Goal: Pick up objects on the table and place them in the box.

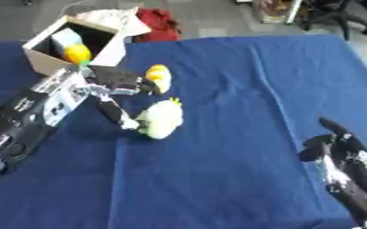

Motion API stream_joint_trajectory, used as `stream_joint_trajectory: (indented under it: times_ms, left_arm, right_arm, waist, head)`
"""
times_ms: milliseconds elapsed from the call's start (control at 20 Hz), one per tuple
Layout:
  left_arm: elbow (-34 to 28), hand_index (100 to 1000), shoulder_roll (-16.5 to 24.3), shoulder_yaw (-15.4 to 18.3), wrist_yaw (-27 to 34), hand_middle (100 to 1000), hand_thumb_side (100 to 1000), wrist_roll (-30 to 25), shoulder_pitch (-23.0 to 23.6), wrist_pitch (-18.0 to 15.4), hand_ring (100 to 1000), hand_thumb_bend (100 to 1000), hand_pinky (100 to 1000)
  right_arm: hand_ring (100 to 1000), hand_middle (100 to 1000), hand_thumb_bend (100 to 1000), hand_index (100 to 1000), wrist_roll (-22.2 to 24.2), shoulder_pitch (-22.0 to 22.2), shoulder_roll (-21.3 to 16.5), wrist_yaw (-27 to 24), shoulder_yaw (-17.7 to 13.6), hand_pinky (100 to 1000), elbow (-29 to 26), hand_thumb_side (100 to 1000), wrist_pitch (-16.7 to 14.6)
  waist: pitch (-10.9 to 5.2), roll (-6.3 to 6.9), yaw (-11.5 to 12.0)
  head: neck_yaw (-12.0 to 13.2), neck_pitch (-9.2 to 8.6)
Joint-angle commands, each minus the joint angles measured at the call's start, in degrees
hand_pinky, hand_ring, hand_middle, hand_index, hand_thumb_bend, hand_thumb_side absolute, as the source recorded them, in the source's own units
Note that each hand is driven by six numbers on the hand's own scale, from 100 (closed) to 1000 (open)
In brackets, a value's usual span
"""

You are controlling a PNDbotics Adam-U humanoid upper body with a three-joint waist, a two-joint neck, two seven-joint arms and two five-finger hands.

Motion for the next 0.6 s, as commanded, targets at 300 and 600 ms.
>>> stream_joint_trajectory:
  times_ms: [300,600]
  left_arm:
    - [1.2,779,-0.4,0.3,1.7,587,380,-1.9,-0.6,-1.7,598,272,773]
    - [-0.4,573,0.6,1.7,4.5,344,173,4.6,-0.7,1.2,400,180,656]
  right_arm:
    - [574,581,100,916,0.0,-0.3,-0.4,-0.3,-0.1,596,-0.7,432,0.0]
    - [574,582,100,916,0.0,-0.3,-0.4,-0.2,-0.1,597,-0.7,432,0.1]
  waist:
    - [-1.27,-0.75,-0.2]
    - [-1.38,-0.74,0.1]
  head:
    - [0.2,-0.2]
    - [0.0,-0.26]
